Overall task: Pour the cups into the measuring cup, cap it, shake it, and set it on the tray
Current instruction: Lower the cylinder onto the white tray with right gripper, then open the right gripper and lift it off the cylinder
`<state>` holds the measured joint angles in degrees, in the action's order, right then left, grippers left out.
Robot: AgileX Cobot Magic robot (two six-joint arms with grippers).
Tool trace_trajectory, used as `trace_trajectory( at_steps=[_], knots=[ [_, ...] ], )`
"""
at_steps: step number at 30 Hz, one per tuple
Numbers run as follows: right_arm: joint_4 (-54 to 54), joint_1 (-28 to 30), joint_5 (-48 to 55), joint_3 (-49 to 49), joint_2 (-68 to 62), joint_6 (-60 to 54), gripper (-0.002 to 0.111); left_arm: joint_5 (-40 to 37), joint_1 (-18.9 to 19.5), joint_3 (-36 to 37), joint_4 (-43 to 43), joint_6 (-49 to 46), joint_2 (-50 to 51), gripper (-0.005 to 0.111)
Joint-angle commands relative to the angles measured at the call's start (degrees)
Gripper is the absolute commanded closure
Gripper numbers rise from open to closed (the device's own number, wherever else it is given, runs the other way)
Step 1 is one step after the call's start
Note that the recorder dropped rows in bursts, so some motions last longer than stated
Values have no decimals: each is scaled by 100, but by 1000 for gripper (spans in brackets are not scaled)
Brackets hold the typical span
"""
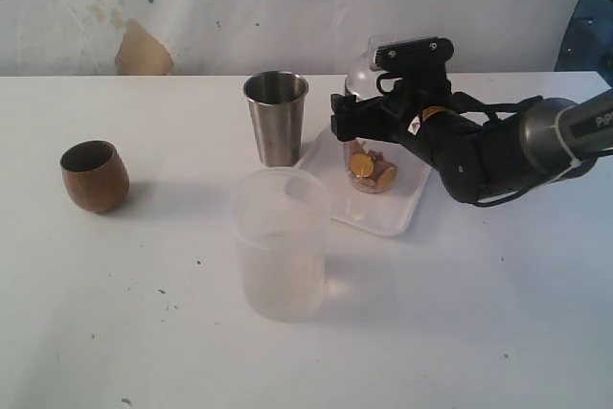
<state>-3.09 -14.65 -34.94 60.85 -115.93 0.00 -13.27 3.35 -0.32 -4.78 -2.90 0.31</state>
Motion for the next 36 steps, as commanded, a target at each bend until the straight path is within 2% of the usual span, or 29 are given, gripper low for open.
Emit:
trace_trajectory(
  at_steps=[1, 6, 10, 14, 36],
  knots=[
    [-33, 42, 106, 53, 114, 0, 10, -8, 7, 32, -33, 4, -31, 107],
    [-15, 42, 153, 53, 232, 0, 10, -8, 7, 32, -33, 4, -31, 107],
    [-15, 42, 188, 56, 269, -439, 10, -8, 7, 32, -33, 4, -31, 107],
    [-196, 42, 242, 64, 280, -439, 3, -8, 7, 32, -33, 4, -31, 107],
    [-196, 42, 107, 78, 934, -487, 3, -8, 7, 32, -33, 4, -31, 107]
  ],
)
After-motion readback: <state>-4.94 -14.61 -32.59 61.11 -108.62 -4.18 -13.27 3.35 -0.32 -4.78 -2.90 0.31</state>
